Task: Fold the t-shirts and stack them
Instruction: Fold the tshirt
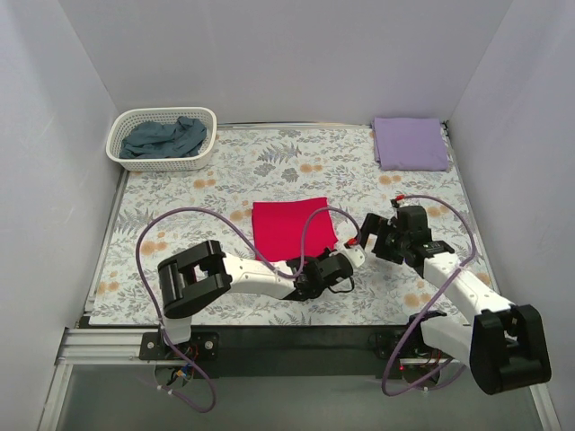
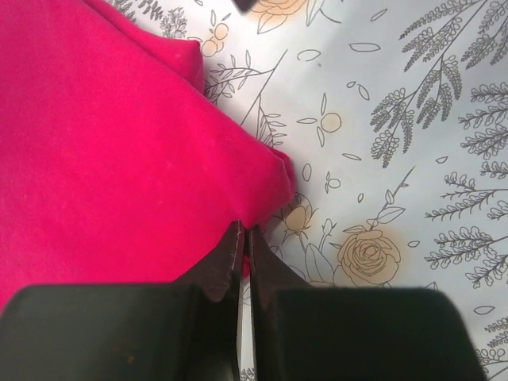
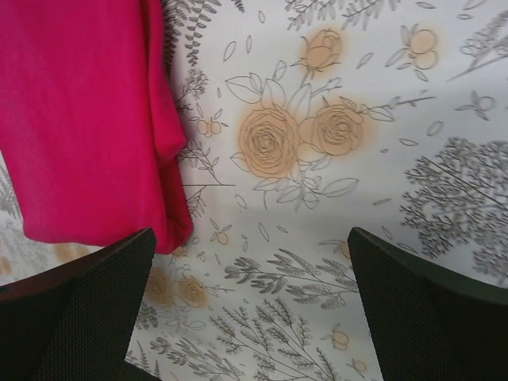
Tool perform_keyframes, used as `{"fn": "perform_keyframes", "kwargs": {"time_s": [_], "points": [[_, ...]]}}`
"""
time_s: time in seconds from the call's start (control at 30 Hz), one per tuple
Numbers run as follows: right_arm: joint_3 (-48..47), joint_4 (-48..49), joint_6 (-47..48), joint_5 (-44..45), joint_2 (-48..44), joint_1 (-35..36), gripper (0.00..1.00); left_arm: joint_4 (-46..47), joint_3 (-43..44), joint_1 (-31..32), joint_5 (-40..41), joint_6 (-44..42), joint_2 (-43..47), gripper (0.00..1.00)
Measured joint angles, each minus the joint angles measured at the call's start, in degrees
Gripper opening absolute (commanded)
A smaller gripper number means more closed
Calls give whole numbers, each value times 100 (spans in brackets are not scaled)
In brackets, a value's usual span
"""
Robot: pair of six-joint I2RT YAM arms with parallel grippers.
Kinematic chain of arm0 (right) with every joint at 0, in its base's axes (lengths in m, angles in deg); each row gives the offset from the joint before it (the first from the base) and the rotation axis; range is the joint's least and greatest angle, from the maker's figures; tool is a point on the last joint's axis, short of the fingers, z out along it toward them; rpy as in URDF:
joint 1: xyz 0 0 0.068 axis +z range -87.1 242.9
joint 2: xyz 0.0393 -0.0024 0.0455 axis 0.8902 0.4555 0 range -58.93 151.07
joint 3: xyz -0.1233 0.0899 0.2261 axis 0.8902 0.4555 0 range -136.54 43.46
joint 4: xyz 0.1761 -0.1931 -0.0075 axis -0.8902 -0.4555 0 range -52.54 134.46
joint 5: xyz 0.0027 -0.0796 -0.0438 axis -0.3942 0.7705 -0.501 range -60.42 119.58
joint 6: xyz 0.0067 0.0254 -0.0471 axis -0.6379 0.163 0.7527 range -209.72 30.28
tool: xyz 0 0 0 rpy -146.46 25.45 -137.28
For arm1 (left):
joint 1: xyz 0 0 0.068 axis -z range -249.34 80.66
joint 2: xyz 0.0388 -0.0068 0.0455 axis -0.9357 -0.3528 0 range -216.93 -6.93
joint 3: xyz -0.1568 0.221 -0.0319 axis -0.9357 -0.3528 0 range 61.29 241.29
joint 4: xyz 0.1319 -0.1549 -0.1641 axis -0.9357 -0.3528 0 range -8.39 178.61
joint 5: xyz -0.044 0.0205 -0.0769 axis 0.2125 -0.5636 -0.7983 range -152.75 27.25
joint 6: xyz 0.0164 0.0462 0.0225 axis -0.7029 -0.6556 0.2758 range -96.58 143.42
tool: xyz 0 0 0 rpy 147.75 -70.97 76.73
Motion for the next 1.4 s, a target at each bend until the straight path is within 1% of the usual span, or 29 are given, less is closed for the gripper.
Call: {"fn": "perform_keyframes", "kwargs": {"time_s": [0.03,0.17,0.3,0.43,0.57,0.73,0.83,0.87,0.93,0.97,1.03,1.07,1.13,1.17,1.23,1.27,1.3,1.4], "points": [[-11,170,-37,-136,190,0,94,48,-50,-9,-4,37,46,0],[-138,809,-151,-721,1062,0,84,140,-179,-72,-52,203,256,0],[-424,1401,-275,-1224,1932,94,82,240,-297,-114,-87,337,485,0],[-765,1934,-337,-1528,2583,313,80,289,-348,-168,-111,452,629,0],[-905,2385,-433,-1784,2973,562,79,374,-398,-219,-114,540,717,0],[-931,2726,-557,-1906,3163,960,77,485,-422,-245,-105,621,844,0],[-994,2848,-616,-1956,3296,1137,72,601,-422,-262,-103,664,920,0],[-1023,2876,-638,-1971,3351,1174,67,651,-422,-264,-103,680,929,0],[-1075,2909,-654,-1996,3467,1224,61,702,-422,-264,-109,706,929,0],[-1102,2920,-675,-2022,3528,1233,53,699,-422,-264,-111,723,929,0],[-1147,2911,-651,-2024,3626,1246,44,702,-422,-267,-127,763,929,0],[-1169,2903,-645,-2048,3698,1246,32,699,-422,-269,-133,791,927,5],[-1231,2865,-562,-2079,3810,1252,18,691,-422,-275,-146,839,916,13],[-1255,2844,-525,-2100,3845,1263,7,675,-422,-289,-151,876,909,21],[-1307,2828,-396,-2092,3884,1274,1,673,-422,-297,-149,979,909,29],[-1340,2813,-343,-2079,3897,1270,1,684,-420,-297,-146,1032,911,33],[-1368,2793,-273,-2063,3904,1252,1,673,-420,-297,-136,1091,916,46],[-1539,2618,26,-1991,3908,1147,1,640,-422,-326,-103,1283,977,61]]}}
